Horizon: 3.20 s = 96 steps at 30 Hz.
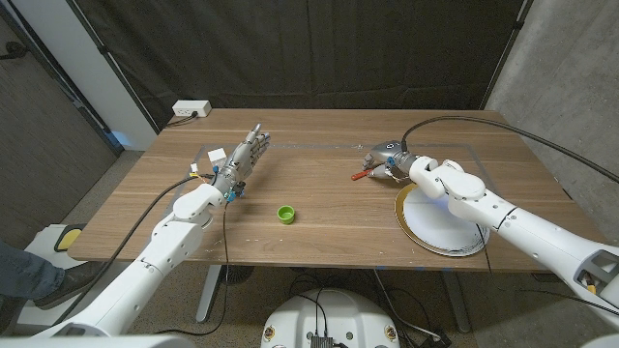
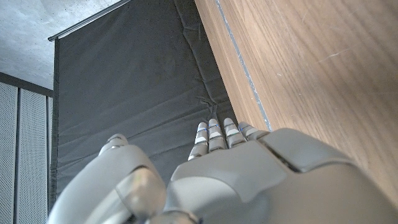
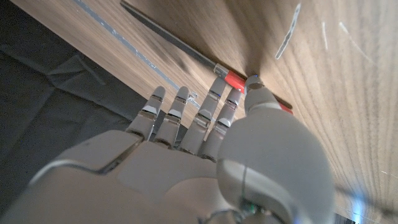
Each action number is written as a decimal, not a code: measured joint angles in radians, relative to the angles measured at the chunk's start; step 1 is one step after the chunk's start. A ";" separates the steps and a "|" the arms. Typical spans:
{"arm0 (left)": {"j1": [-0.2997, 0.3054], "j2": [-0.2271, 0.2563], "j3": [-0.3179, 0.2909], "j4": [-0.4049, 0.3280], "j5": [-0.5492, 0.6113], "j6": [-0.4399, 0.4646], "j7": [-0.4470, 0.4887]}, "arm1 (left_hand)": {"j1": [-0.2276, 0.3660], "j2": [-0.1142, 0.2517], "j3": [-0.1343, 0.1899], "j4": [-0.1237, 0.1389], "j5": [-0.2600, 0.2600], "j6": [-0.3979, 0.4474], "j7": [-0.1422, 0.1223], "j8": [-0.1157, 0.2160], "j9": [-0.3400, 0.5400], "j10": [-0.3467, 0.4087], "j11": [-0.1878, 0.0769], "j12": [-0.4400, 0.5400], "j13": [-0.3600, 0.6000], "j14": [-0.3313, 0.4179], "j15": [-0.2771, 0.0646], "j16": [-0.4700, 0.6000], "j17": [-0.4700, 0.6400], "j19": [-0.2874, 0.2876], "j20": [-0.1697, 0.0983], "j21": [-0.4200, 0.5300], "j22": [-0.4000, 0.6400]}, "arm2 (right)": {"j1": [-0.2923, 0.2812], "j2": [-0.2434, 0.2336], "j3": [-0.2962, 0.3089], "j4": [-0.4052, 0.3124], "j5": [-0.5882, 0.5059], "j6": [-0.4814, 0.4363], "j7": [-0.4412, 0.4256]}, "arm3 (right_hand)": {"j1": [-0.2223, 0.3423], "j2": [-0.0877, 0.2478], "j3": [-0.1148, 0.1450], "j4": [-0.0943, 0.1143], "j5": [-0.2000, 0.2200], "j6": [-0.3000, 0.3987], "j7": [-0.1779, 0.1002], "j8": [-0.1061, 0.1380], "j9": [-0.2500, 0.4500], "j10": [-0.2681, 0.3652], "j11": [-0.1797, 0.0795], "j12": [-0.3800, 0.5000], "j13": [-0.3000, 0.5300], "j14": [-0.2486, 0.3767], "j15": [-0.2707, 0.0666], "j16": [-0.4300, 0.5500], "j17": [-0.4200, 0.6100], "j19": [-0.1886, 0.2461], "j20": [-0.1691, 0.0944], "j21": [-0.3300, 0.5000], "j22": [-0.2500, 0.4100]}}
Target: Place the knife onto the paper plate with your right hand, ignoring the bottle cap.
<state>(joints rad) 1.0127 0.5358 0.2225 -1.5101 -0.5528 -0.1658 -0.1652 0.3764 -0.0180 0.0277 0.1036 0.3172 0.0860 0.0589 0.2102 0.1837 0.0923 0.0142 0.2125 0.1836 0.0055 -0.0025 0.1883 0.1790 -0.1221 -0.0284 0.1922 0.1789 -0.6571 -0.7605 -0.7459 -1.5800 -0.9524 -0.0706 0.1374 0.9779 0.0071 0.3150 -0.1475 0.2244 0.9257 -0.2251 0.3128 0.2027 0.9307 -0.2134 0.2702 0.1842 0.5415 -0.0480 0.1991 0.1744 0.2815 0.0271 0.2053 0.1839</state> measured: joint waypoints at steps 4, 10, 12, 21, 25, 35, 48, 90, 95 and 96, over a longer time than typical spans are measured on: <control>0.001 -0.003 -0.001 0.002 -0.004 -0.005 0.000 | 0.000 0.000 0.000 0.000 0.000 0.000 0.000 0.000 0.000 0.000 0.000 0.000 0.000 0.002 -0.001 0.000 0.000 0.000 0.000 0.000 0.000 | -0.005 0.001 -0.006 0.013 -0.020 -0.007 -0.025 | 0.006 -0.001 0.005 0.006 0.009 0.031 0.013 0.032 0.000 0.100 0.004 0.004 -0.001 0.083 -0.009 0.000 0.000 0.009 -0.044 0.000 0.000; 0.002 -0.009 -0.001 0.007 -0.010 -0.010 -0.002 | 0.000 0.000 0.000 0.000 0.000 0.000 0.000 0.000 0.000 0.000 0.000 0.000 0.000 0.002 -0.001 0.000 0.000 0.000 0.000 0.000 0.000 | -0.005 0.009 -0.016 0.038 -0.043 -0.012 -0.060 | 0.026 0.000 0.010 0.010 0.012 0.066 0.048 0.032 0.000 0.199 0.002 0.014 0.003 0.137 -0.015 -0.007 0.000 0.019 -0.052 0.003 0.000; 0.002 -0.012 -0.001 0.010 -0.011 -0.011 -0.003 | 0.000 0.000 0.000 0.000 0.000 0.000 0.000 0.000 0.000 0.000 0.000 0.000 0.000 0.002 -0.001 0.000 0.000 0.000 0.000 0.000 0.000 | -0.004 0.011 -0.020 0.048 -0.049 -0.012 -0.073 | 0.026 0.000 0.011 0.008 0.012 0.070 0.052 0.032 0.000 0.224 0.001 0.020 0.007 0.149 -0.018 -0.007 0.000 0.026 -0.045 0.006 0.000; -0.001 -0.021 0.003 0.017 -0.014 -0.016 -0.007 | 0.008 -0.008 -0.006 0.000 0.000 0.000 0.000 0.000 0.000 0.000 0.000 0.000 0.000 0.002 -0.001 0.000 0.000 -0.005 0.006 0.000 0.000 | 0.004 0.021 -0.028 0.080 -0.054 -0.008 -0.106 | 0.034 -0.008 0.015 0.004 0.011 0.072 0.054 0.034 0.000 0.253 0.003 0.038 0.032 0.197 -0.027 0.009 0.014 0.025 -0.060 0.006 0.000; -0.004 -0.025 0.005 0.021 -0.017 -0.017 -0.008 | 0.008 -0.008 -0.007 0.001 0.000 0.005 -0.005 0.000 0.000 0.000 0.000 0.000 0.000 0.002 -0.001 0.000 0.000 -0.009 0.002 0.000 0.000 | 0.006 0.022 -0.030 0.086 -0.055 -0.007 -0.120 | 0.039 -0.010 0.009 -0.001 0.011 0.072 0.054 0.034 0.000 0.256 0.000 0.044 0.037 0.197 -0.027 0.009 0.014 0.025 -0.059 0.006 0.000; -0.006 -0.029 0.008 0.024 -0.019 -0.017 -0.011 | 0.002 -0.002 -0.007 0.001 0.000 0.005 -0.005 0.000 0.000 0.000 0.000 -0.006 0.000 0.002 -0.001 0.000 0.000 -0.013 -0.002 0.000 0.000 | 0.011 0.020 -0.031 0.073 -0.064 -0.008 -0.140 | 0.059 -0.007 0.002 0.006 0.008 0.071 0.054 0.048 0.000 0.256 0.000 0.046 0.051 0.199 -0.026 0.009 0.014 0.025 -0.059 0.006 0.000; -0.007 -0.031 0.009 0.025 -0.019 -0.020 -0.011 | 0.002 -0.002 -0.007 0.001 0.000 0.005 -0.005 0.000 0.000 0.000 0.000 -0.006 0.000 0.001 -0.001 0.000 0.000 -0.012 -0.002 0.000 0.000 | 0.024 0.017 -0.026 0.045 -0.076 0.010 -0.150 | 0.057 -0.005 -0.008 0.012 0.004 0.069 0.051 0.109 0.005 0.248 0.001 0.059 0.067 0.199 -0.026 0.000 0.011 0.025 -0.060 0.006 0.002; 0.035 -0.002 -0.002 -0.074 -0.001 0.015 0.039 | 0.009 0.004 -0.018 0.004 0.000 0.005 -0.005 -0.008 0.000 0.000 0.000 -0.005 0.005 0.001 -0.001 0.000 0.000 -0.018 0.004 0.000 0.000 | -0.124 -0.091 0.134 -0.233 -0.039 -0.078 -0.111 | 0.096 0.044 -0.028 0.030 0.005 0.056 0.039 0.097 0.004 0.227 0.001 0.077 0.110 0.195 -0.029 -0.011 0.012 0.018 -0.066 0.006 0.005; 0.030 -0.002 0.005 -0.089 0.008 0.023 0.045 | 0.009 0.004 -0.018 0.004 0.000 0.005 -0.005 -0.008 0.000 0.000 0.000 -0.005 0.005 0.001 -0.001 0.000 0.000 -0.018 0.004 0.000 0.000 | -0.184 -0.127 0.180 -0.290 -0.026 -0.099 -0.117 | 0.096 0.044 -0.031 0.033 0.004 0.056 0.039 0.097 0.004 0.227 0.001 0.077 0.113 0.195 -0.029 -0.011 0.012 0.018 -0.066 0.006 0.005; 0.030 -0.002 0.006 -0.093 0.008 0.023 0.045 | 0.009 0.004 -0.018 0.004 0.000 0.005 -0.005 -0.008 0.000 0.000 0.000 -0.005 0.005 0.001 -0.001 0.000 0.000 -0.018 0.004 0.000 0.000 | -0.184 -0.127 0.180 -0.290 -0.025 -0.100 -0.118 | 0.096 0.044 -0.031 0.033 0.004 0.056 0.039 0.097 0.004 0.223 0.005 0.077 0.115 0.195 -0.029 -0.011 0.012 0.018 -0.066 0.006 0.005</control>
<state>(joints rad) 1.0431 0.5335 0.2282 -1.6028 -0.5448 -0.1427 -0.1200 0.3857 -0.0137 0.0099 0.1077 0.3172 0.0911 0.0537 0.2025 0.1837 0.0922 0.0142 0.2076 0.1886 0.0069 -0.0037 0.1884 0.1790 -0.1398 -0.0248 0.1922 0.1789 -0.8409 -0.8874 -0.5663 -1.8697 -0.9778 -0.1708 0.0198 1.0738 0.0507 0.2841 -0.1144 0.2283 0.9819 -0.1863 0.4098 0.2069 1.1538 -0.2088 0.3471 0.2992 0.7361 -0.0768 0.1885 0.1862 0.2993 -0.0393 0.2113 0.1886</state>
